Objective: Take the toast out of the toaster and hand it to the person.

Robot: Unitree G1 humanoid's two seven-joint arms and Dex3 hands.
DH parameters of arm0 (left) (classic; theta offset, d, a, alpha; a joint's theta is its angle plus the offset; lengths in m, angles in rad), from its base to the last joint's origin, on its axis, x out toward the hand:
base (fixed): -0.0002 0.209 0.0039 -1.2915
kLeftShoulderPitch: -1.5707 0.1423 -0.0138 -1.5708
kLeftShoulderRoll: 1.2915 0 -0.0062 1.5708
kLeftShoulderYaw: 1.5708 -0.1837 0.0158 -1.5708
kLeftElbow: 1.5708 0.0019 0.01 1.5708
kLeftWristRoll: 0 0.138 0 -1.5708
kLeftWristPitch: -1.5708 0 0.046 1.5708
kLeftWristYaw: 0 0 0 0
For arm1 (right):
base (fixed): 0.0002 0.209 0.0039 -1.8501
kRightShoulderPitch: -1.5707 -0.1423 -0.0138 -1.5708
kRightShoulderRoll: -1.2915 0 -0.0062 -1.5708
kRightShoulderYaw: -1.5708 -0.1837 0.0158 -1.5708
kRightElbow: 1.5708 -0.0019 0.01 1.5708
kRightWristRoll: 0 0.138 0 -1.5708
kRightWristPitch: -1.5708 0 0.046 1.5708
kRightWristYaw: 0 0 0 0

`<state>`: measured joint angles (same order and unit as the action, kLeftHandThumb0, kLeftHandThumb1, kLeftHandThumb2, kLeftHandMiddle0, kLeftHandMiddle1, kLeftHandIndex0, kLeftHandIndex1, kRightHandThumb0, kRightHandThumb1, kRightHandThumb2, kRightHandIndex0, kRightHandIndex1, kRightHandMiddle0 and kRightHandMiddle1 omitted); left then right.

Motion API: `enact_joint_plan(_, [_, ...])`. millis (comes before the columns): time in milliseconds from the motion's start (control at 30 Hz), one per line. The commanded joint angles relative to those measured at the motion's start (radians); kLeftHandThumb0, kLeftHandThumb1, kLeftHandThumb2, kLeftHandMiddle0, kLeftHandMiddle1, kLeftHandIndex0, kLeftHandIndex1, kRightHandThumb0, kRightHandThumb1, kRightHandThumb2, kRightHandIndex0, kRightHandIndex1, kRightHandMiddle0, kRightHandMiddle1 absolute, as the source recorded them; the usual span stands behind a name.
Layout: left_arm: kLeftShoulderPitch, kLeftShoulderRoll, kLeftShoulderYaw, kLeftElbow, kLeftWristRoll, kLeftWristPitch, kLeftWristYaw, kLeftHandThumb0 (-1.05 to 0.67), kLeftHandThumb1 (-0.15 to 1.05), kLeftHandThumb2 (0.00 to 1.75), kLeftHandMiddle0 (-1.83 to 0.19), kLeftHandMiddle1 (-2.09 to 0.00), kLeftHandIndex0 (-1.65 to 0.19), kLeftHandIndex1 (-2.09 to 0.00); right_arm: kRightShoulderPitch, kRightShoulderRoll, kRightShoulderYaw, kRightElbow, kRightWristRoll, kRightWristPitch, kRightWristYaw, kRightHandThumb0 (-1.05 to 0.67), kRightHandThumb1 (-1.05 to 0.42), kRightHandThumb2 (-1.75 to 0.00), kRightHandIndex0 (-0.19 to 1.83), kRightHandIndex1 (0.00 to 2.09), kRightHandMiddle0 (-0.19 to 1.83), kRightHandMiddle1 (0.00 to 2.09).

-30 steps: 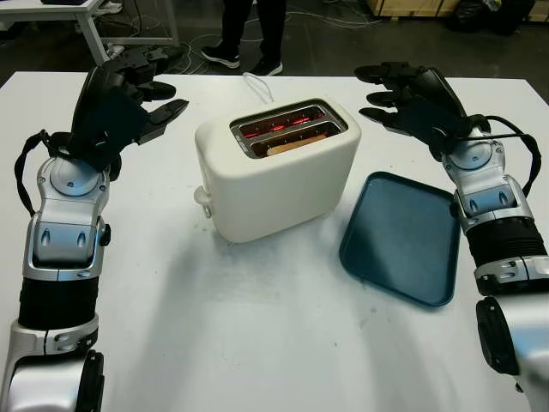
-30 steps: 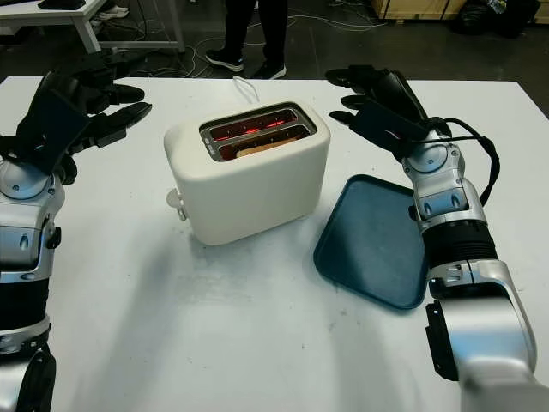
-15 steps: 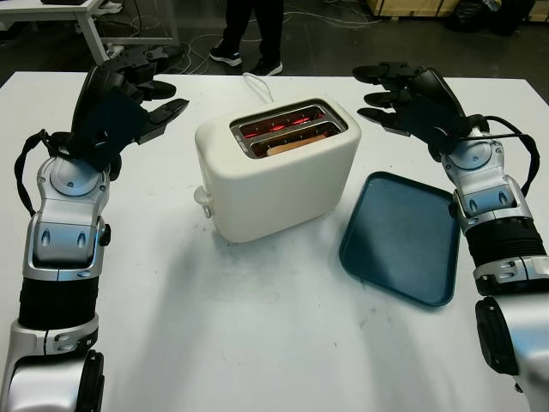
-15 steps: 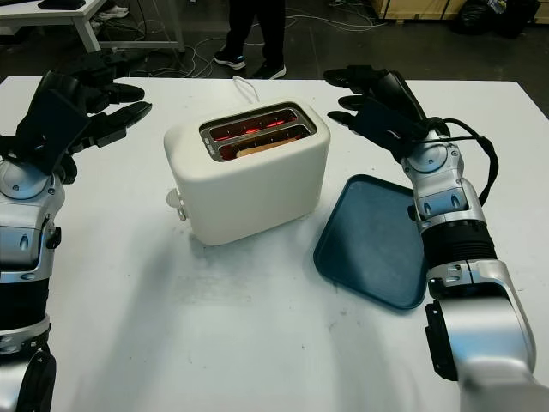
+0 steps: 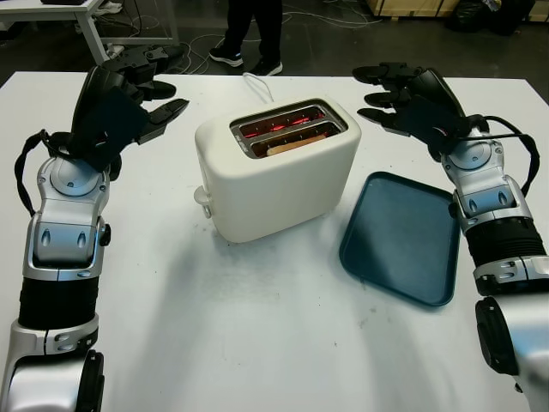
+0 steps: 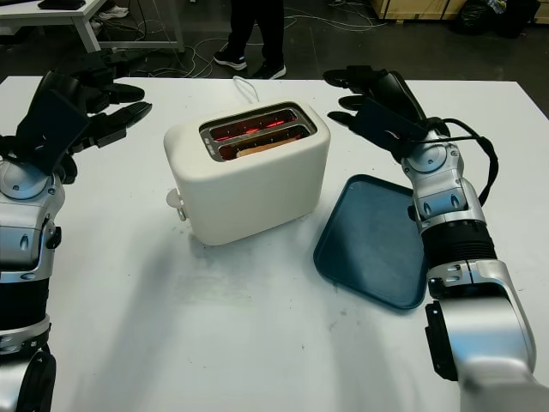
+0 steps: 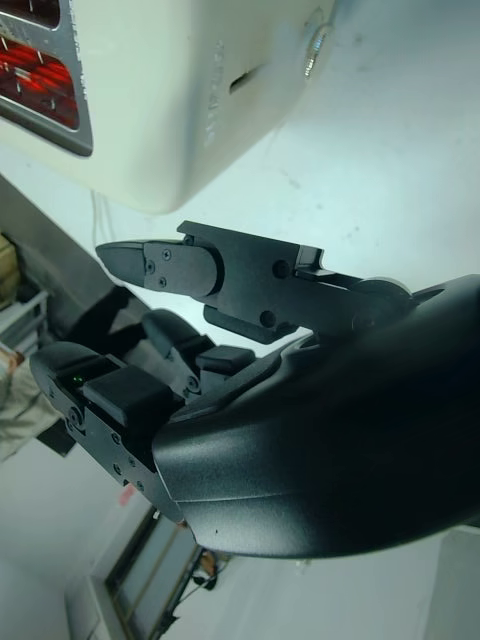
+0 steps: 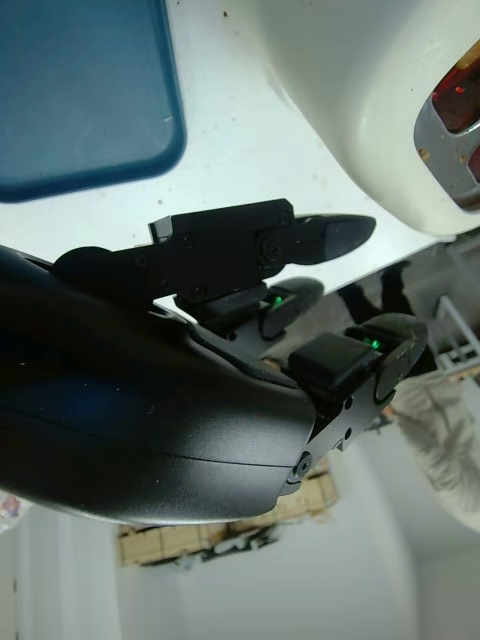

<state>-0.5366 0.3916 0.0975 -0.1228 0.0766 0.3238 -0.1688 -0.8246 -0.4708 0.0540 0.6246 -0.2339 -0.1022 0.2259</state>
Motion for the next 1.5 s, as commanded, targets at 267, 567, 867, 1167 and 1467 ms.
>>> enact_joint_plan(267, [-0.008,0.005,-0.001,0.006,0.005,-0.010,0.002,-0.19,0.92,0.16,-0.37,-0.76,-0.58,-0.05,0.001,-0.001,-0.002,-0.018,-0.013,0.008,-0.009,-0.28,-0.92,-0.15,0.74,0.01,0.64,0.00])
enact_joint_plan(567, [-0.007,0.006,0.000,0.005,0.006,-0.011,0.001,-0.19,0.92,0.16,-0.37,-0.75,-0.59,-0.05,-0.066,0.001,-0.039,0.060,0.048,-0.106,0.007,-0.23,-0.87,-0.02,0.79,0.03,0.69,0.03])
enact_joint_plan(867, [-0.004,0.004,0.001,0.003,0.005,-0.012,0.003,-0.19,0.92,0.16,-0.38,-0.75,-0.59,-0.06,-0.216,-0.027,-0.037,-0.009,0.053,-0.111,0.043,-0.38,-0.70,0.00,1.06,0.17,0.95,0.13])
enact_joint_plan(1167, [0.000,0.002,0.004,0.001,0.001,-0.008,0.003,-0.19,0.92,0.15,-0.37,-0.75,-0.60,-0.06,-0.258,-0.020,0.065,-0.229,-0.045,0.017,0.126,-0.56,-0.67,0.00,0.93,0.46,0.98,0.07])
enact_joint_plan(1467, [0.002,0.004,-0.003,0.002,0.012,-0.015,0.007,-0.18,0.92,0.15,-0.38,-0.76,-0.60,-0.06,-0.241,-0.009,0.195,-0.347,-0.130,0.051,0.257,-0.55,-0.61,0.00,0.84,0.60,1.00,0.06])
